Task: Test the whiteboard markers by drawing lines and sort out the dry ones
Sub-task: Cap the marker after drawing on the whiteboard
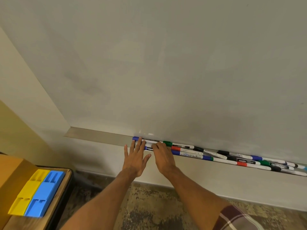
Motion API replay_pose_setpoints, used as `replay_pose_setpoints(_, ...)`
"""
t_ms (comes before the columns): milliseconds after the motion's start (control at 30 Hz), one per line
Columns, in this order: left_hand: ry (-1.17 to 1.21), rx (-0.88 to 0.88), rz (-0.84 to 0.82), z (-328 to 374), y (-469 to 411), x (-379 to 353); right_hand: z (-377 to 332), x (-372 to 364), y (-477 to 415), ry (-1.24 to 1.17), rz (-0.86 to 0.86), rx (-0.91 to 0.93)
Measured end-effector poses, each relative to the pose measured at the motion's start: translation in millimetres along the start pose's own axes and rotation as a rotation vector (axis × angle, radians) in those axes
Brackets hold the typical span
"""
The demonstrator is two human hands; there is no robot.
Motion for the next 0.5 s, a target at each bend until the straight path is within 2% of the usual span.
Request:
replay_pose_setpoints(267,-0.093,-0.025,0.027,-0.8,-1.3,19.0,1.5,10.2,0.2,-0.024,0.028,0.062)
replay_pose_setpoints(500,-0.114,-0.130,0.195,31.6,4.7,55.7,2.8,43.0,9.8,-0.042,0.158,0.137)
Point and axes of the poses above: each hand's wrist, its own y-axis away from the middle knuckle, its own x-axis out of the back of the hand, z = x × y, the point moved 9 cm from there along -y, towards the middle knuckle, and after that the axes turned 6 degrees about z, right-handed, at the moved point
